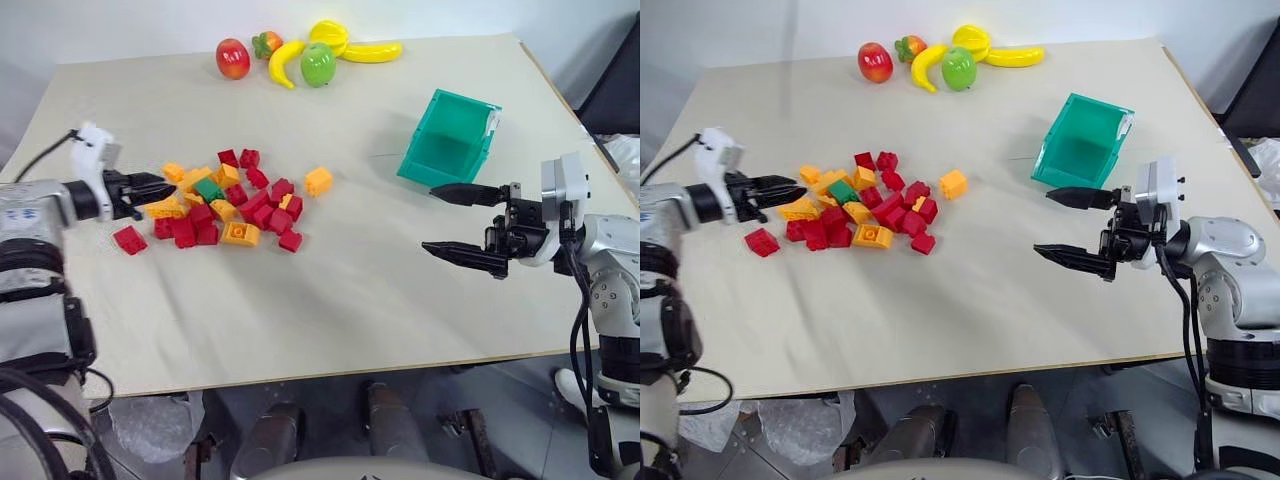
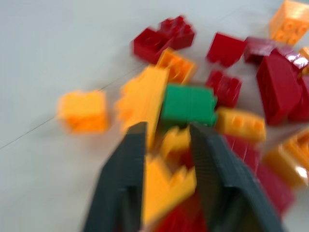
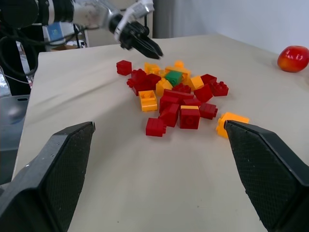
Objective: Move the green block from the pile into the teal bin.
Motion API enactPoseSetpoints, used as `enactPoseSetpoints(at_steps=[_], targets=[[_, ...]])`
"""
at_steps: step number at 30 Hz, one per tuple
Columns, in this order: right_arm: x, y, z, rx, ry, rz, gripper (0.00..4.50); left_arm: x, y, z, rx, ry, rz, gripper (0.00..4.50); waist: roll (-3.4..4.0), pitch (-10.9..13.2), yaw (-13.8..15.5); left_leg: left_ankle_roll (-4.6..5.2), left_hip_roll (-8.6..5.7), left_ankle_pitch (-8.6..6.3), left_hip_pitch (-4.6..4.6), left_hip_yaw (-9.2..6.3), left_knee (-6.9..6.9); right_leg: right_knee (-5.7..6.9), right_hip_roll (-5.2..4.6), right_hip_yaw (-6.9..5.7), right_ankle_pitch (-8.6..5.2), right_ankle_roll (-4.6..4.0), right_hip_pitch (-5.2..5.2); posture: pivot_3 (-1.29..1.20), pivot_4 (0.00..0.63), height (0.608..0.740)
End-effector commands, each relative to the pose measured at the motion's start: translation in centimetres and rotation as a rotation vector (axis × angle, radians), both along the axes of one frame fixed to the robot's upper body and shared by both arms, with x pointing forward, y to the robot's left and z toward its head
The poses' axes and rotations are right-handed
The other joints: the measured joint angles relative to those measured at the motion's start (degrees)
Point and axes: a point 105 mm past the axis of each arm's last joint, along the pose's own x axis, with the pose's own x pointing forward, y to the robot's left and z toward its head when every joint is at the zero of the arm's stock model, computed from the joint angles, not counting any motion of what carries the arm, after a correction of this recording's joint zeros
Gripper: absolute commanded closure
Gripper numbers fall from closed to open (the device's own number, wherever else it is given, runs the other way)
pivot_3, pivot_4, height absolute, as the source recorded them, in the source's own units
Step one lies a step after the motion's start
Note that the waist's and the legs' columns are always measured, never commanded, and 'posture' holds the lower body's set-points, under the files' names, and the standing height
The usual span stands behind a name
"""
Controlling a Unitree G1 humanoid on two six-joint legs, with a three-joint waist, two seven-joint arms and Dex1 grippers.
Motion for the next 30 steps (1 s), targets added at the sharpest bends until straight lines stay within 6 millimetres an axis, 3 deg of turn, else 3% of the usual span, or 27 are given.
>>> enactPoseSetpoints(at_steps=[1,6,13,15,21,25,30], targets=[[-0.2,-0.2,1.1,-0.003,-0.042,0.009,0.0,-1.8,1.0,2.3,-0.012,-0.037,0.01,1.68,0.0,0.0,0.0,0.0,0.0,0.0,0.0,0.0,0.0,0.0,0.0,0.0,0.0,0.0,0.0,0.0,0.15,0.74],[-0.3,0.0,0.9,-0.008,-0.026,0.034,0.0,-4.9,1.9,3.3,-0.022,-0.053,0.047,0.13,0.0,0.0,0.3,0.0,0.02,0.0,0.0,-0.01,0.02,0.02,0.0,0.03,0.0,-0.03,0.0,0.0,0.15,0.74],[0.1,0.5,1.2,0.002,-0.031,0.054,0.0,-9.0,1.9,3.9,0.004,-0.059,0.05,0.03,0.03,0.0,0.4,-0.03,0.05,-0.02,0.03,0.0,0.01,0.02,0.01,0.04,-0.01,-0.08,0.01,0.0,0.15,0.74],[0.2,0.6,1.3,0.005,-0.034,0.056,0.0,-9.2,1.5,4.0,0.022,-0.072,0.041,0.03,0.03,0.0,0.5,-0.06,0.09,-0.03,0.05,0.01,0.0,0.02,0.03,0.04,-0.01,-0.11,0.01,0.0,0.15,0.74],[0.4,0.9,1.2,0.016,-0.038,0.058,0.0,-4.6,-2.0,3.4,0.059,-0.183,-0.04,0.03,0.03,0.0,2.1,-0.08,0.09,-0.02,0.11,0.0,0.06,-0.03,0.04,-0.01,0.06,-0.17,0.16,0.0,0.15,0.74],[0.3,1.0,1.0,0.021,-0.039,0.052,0.0,-1.3,-4.6,2.3,0.12,-0.136,-0.071,0.03,0.03,0.0,1.9,-0.08,0.07,-0.01,0.09,0.01,0.05,-0.06,0.04,-0.02,0.09,-0.16,0.15,0.0,0.15,0.74],[-0.1,0.7,0.9,0.031,-0.042,0.024,0.0,1.9,-5.3,1.6,0.206,-0.035,-0.057,0.03,0.0,0.0,1.6,-0.06,0.04,-0.02,0.06,0.02,0.03,-0.13,0.06,-0.05,0.09,-0.16,0.13,0.0,0.15,0.74]])
